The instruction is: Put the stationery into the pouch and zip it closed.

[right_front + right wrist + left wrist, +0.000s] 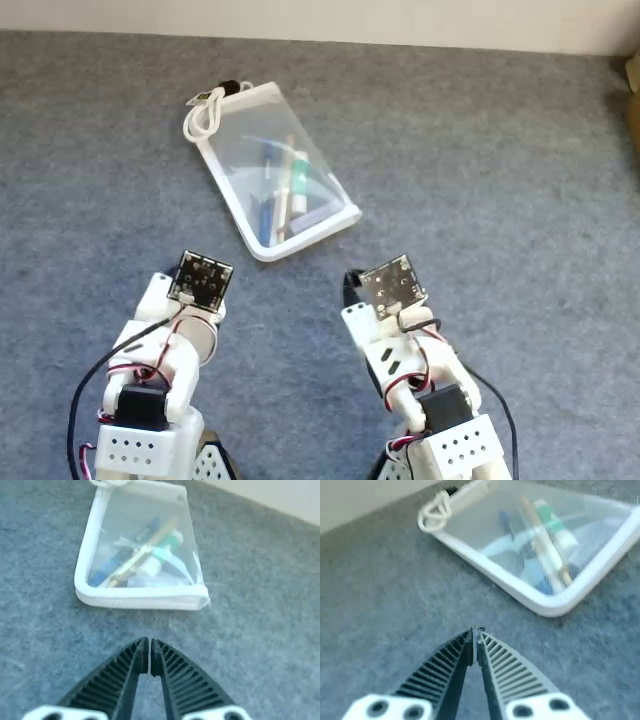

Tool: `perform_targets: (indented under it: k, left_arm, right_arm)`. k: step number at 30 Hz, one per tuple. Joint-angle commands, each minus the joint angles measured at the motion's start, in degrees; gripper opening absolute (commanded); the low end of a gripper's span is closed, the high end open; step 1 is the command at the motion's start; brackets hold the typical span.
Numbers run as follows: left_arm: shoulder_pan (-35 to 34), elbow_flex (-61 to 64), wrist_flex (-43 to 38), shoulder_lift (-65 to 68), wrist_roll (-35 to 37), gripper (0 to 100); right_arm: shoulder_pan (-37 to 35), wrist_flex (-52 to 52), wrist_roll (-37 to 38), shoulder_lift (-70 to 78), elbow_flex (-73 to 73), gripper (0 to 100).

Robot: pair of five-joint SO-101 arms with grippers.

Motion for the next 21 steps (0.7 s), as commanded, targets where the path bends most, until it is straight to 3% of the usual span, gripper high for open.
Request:
perform_targets:
  k: [1, 5, 13, 21]
  left_arm:
    - [-0.2, 1.4, 6.0, 0.0, -0.2, 4]
    - [-0.2, 1.4, 14.9, -0.5, -0.2, 4]
    - [-0.6, 1.4, 23.8, -0.3, -0.2, 4]
    - [-0.6, 1.4, 25.3, -0.5, -0.2, 4]
  right_arm:
    - [0.7, 3.7, -0.7, -0.7, 6.7, 0.8]
    - [0.7, 9.9, -1.1, -0.7, 6.7, 0.8]
    - [0.7, 20.4, -18.1, -0.6, 6.7, 0.8]
    - [0.4, 22.5, -17.2, -0.7, 6.7, 0.8]
